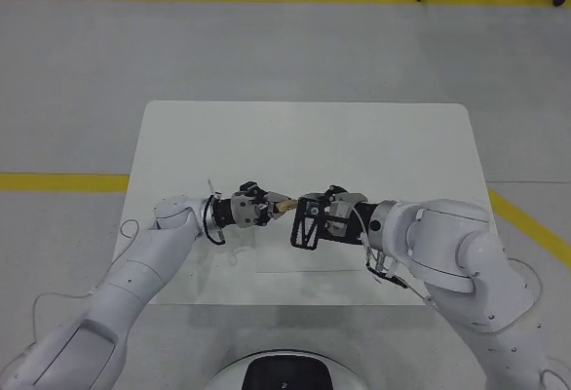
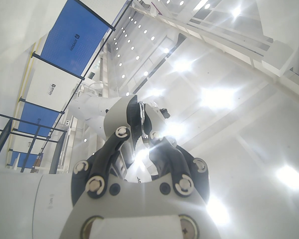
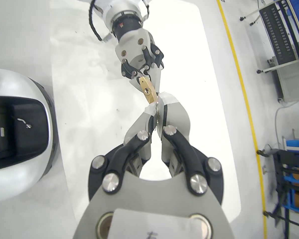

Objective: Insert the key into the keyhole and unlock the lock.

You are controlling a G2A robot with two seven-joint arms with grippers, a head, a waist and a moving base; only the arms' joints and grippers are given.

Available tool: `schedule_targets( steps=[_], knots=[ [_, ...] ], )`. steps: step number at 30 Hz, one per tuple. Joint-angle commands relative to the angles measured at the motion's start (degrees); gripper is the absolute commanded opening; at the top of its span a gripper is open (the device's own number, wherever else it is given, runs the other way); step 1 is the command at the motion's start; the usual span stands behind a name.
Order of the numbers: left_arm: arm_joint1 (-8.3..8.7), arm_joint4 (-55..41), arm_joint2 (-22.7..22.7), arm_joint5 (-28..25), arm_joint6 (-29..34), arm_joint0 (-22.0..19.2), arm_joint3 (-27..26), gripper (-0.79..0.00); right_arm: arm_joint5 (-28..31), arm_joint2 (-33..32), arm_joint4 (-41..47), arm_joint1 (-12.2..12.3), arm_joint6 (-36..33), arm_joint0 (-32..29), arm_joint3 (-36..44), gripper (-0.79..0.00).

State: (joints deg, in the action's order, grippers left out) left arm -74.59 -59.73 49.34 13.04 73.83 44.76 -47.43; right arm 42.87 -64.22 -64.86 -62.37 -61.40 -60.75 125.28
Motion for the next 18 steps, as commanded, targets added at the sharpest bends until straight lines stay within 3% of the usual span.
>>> schedule_targets(
  steps=[1,18],
  knots=[
    [-0.15,0.36,-0.08,-0.3,-0.27,-0.15,0.23,-0.785,-0.82,1.15,-1.4,0.16,-0.82,0.23,0.76,-0.785],
    [-0.97,2.7,0.2,-1.13,0.29,-0.72,1.62,-0.785,-4.31,10.38,-10.05,2.28,-4.32,1.65,2.97,-0.785]
  ],
)
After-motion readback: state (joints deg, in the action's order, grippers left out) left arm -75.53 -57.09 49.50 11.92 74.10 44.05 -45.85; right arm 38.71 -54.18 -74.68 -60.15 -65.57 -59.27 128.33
